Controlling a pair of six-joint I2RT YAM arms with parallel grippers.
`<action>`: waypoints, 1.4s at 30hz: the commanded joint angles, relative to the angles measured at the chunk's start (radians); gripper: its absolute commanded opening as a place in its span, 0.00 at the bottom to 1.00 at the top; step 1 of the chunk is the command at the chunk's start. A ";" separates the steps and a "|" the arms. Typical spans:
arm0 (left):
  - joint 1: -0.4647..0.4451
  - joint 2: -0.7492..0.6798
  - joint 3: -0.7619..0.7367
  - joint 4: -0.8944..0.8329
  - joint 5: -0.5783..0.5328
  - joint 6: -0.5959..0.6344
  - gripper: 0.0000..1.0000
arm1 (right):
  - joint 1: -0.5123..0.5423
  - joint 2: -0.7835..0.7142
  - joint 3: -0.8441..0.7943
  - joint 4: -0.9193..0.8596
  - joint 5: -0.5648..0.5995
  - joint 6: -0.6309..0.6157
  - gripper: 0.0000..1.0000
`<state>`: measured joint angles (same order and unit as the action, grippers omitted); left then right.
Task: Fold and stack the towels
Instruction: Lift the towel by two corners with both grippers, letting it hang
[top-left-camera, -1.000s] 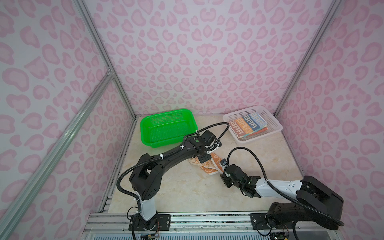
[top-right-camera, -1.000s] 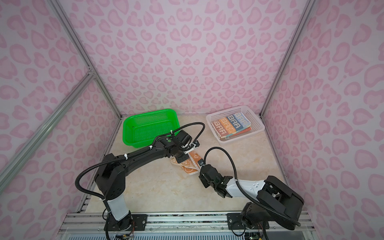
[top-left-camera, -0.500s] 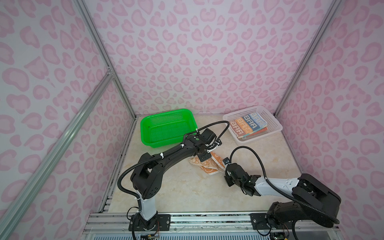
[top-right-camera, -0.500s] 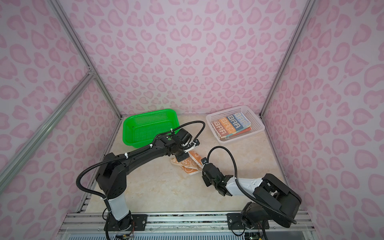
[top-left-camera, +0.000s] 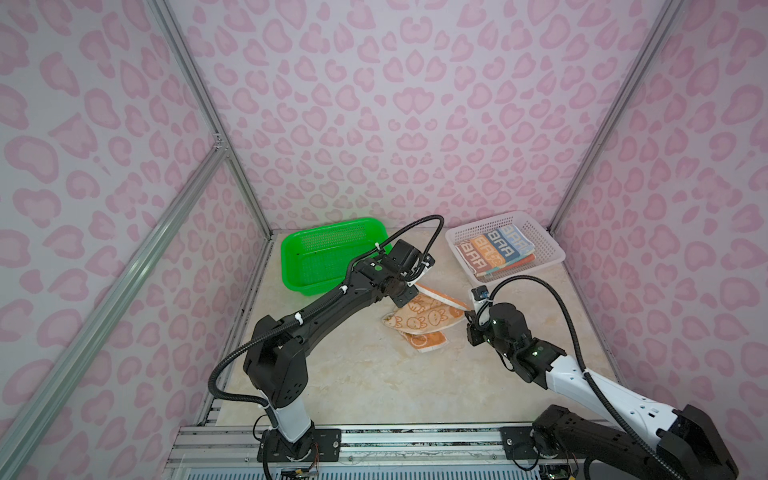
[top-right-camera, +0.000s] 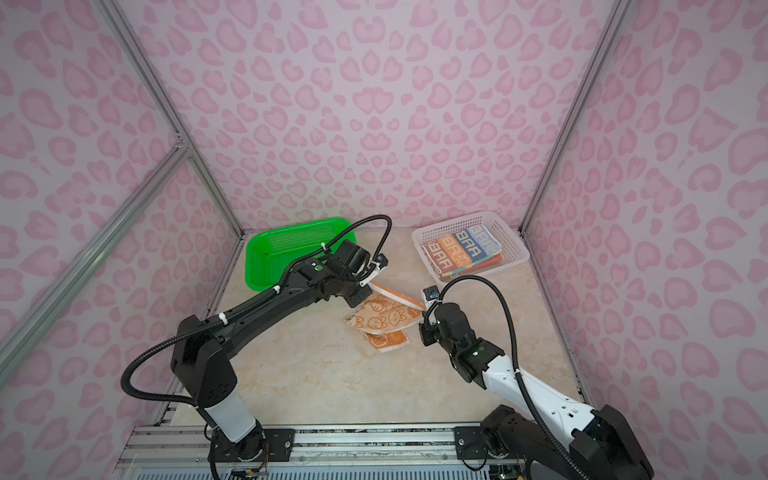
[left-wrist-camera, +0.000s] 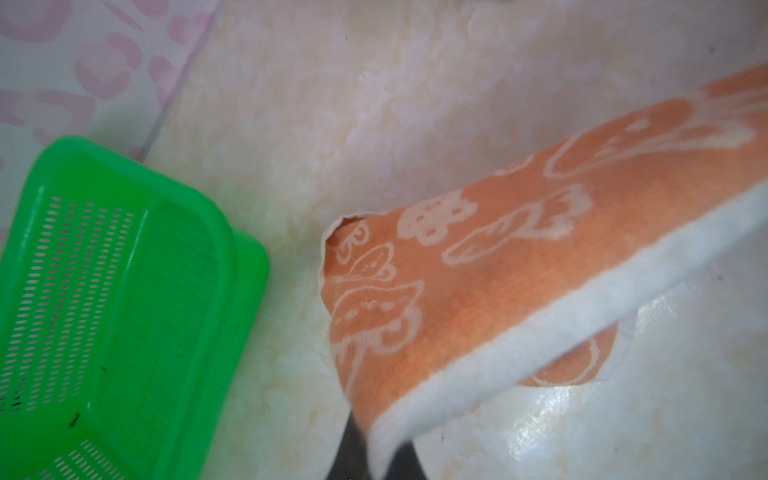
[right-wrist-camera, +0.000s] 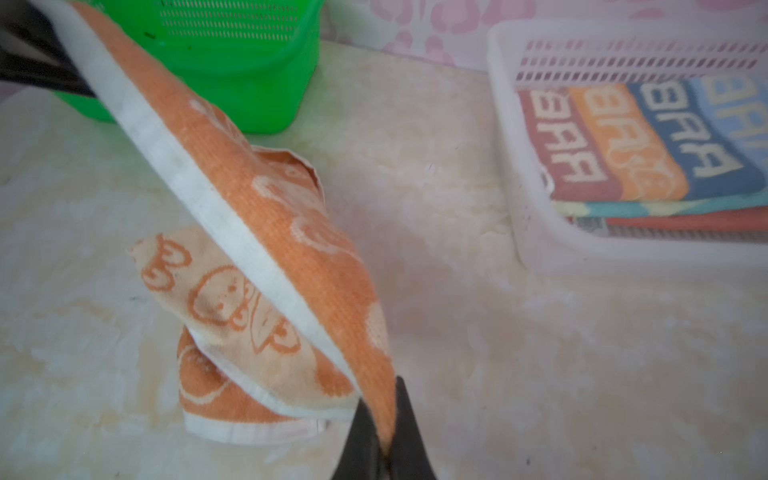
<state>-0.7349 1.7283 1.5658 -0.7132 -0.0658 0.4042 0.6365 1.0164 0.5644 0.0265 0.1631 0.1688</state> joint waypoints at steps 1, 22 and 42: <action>0.001 -0.025 0.079 -0.063 -0.037 -0.062 0.03 | -0.035 -0.006 0.096 -0.094 -0.031 -0.066 0.00; -0.042 -0.403 0.277 -0.241 0.011 -0.254 0.03 | 0.041 0.006 0.769 -0.573 -0.038 -0.437 0.00; -0.048 -0.551 0.292 -0.238 -0.031 -0.358 0.03 | 0.326 -0.012 0.943 -0.622 0.214 -0.474 0.00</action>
<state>-0.7895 1.1767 1.8690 -0.9501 0.0372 0.0544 0.9665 1.0035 1.5085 -0.5659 0.2314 -0.2955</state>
